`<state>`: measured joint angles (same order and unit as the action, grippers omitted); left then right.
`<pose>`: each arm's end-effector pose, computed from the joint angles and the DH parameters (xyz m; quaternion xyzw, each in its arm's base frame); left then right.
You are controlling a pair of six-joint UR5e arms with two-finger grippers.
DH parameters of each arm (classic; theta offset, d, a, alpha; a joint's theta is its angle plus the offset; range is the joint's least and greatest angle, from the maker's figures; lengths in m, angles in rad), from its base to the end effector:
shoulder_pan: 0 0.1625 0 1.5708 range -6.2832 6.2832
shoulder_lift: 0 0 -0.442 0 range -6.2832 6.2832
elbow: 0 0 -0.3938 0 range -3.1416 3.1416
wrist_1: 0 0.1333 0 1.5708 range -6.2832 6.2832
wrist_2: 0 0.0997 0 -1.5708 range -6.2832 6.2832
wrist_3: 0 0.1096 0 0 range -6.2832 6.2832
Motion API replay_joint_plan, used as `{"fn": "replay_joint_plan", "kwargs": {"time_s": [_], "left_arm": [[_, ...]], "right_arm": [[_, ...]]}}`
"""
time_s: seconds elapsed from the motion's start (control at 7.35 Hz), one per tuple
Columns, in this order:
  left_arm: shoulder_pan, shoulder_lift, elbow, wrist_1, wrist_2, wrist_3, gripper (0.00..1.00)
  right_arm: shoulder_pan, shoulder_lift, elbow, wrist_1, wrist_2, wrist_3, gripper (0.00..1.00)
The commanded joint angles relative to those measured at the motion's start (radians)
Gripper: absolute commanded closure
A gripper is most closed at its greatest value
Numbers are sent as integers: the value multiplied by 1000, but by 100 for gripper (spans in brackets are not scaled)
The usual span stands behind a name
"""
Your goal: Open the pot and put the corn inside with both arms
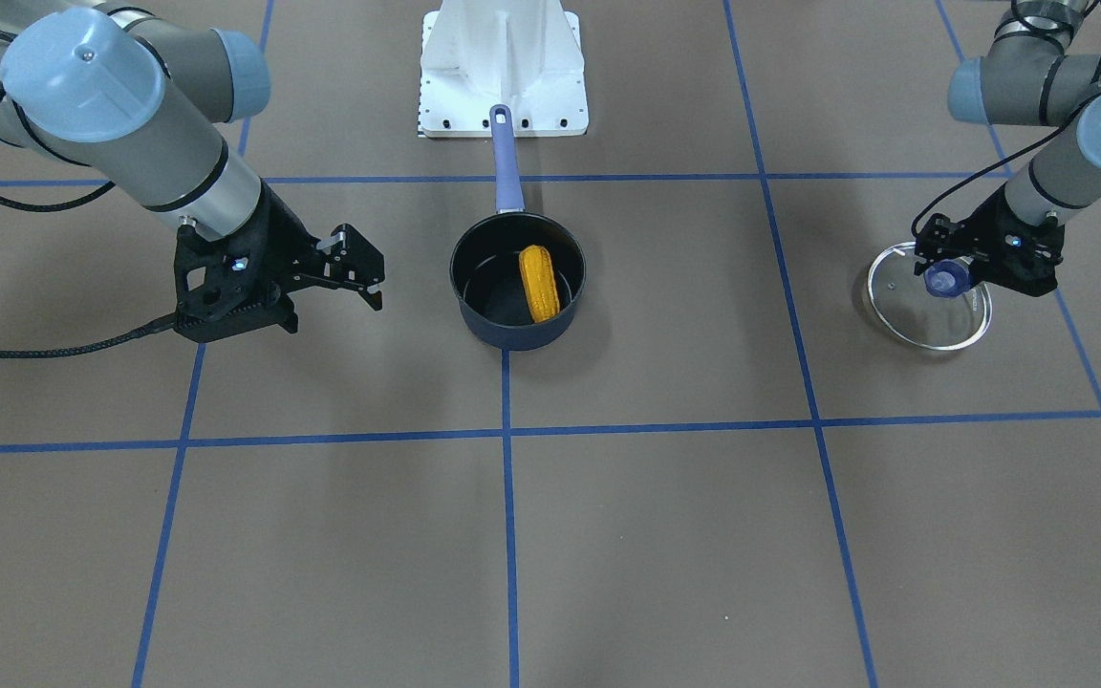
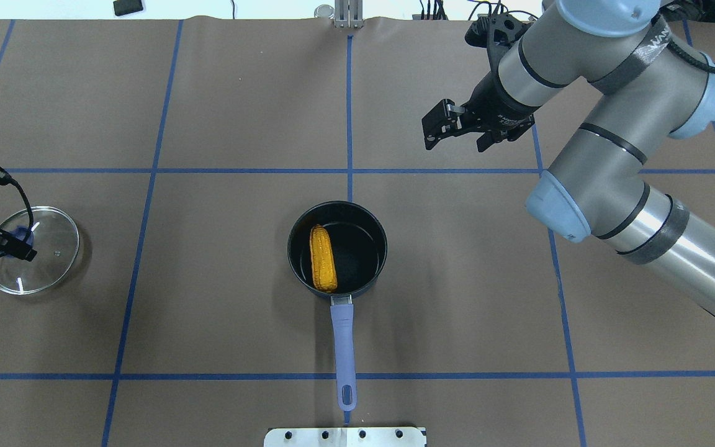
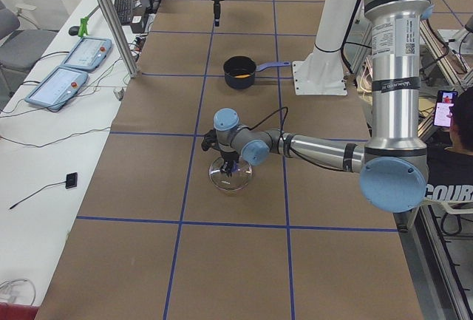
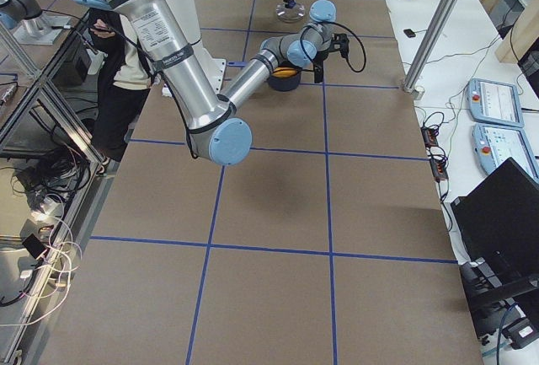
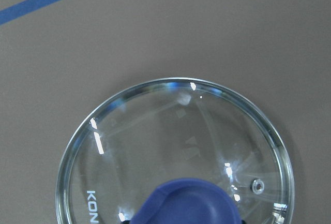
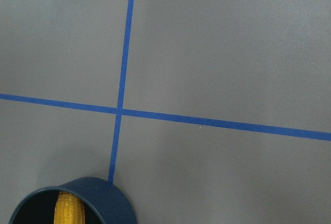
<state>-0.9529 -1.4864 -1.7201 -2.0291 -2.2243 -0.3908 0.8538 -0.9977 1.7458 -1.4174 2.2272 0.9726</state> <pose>0.2270 -0.4344 0.6029 0.0646 0.3898 0.1861 0.8996 -0.3825 -0.5398 0.2417 0.0568 -0.5010 -0.0307 0.8630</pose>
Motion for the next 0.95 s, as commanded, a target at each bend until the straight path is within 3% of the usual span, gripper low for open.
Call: {"fn": "replay_joint_plan", "kwargs": {"time_s": [0.0, 0.27, 0.82], "left_arm": [[0, -2, 4, 1, 2, 3, 34], [0, -14, 17, 1, 2, 3, 28], [-6, -14, -1, 0, 0, 0, 4]], "right_arm": [[-4, 1, -3, 0, -8, 0, 0], [-6, -1, -5, 0, -9, -3, 0], [-2, -10, -3, 2, -1, -8, 0]]}}
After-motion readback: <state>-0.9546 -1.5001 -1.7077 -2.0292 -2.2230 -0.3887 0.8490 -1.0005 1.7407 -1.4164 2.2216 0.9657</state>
